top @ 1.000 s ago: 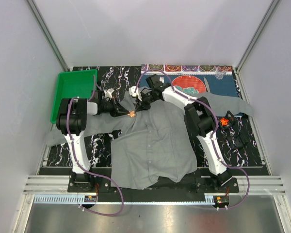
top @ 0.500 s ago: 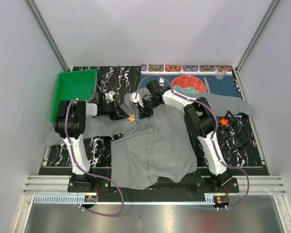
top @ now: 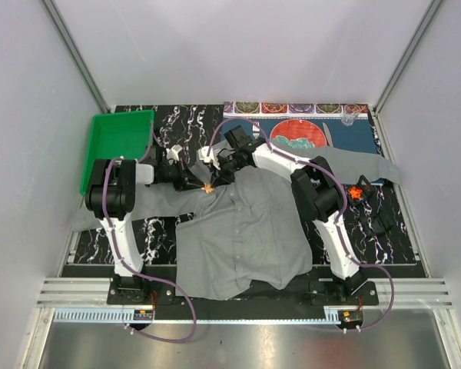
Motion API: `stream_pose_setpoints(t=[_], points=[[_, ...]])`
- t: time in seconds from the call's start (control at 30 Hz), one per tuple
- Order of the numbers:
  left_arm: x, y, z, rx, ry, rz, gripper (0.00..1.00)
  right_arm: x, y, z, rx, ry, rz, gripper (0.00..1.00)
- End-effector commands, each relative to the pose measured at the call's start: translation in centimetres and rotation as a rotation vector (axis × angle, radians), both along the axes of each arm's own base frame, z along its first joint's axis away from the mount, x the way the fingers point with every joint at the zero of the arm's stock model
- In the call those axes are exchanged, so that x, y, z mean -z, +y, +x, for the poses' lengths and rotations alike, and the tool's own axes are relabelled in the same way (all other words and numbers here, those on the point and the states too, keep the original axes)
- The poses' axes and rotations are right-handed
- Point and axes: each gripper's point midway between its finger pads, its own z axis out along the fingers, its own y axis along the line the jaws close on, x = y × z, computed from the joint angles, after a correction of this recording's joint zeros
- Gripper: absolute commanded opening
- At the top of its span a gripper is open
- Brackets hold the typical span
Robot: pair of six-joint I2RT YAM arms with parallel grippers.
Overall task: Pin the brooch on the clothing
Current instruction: Pin the brooch to the clothes.
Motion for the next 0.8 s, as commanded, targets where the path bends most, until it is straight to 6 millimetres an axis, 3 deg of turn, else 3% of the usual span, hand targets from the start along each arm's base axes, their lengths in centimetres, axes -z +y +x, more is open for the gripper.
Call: stream_pose_setpoints(t=[0.0,0.5,0.77], points=[[-0.5,0.4,0.2,-0.013,-0.019,0.013,0.00,-3.4,1.5,0.2,-0.020,-0.047,0.071,0.21],[-0.8,0.3,0.4,-0.011,-0.026,0.004,0.00,-1.9,1.7,0.9,0.004,-0.044,0.041,0.13],[-0.8,0.3,0.5,-0.011,-0.028,0.003,0.00,-1.1,1.8,0.1,-0.013,-0.034,0.018,0.12]])
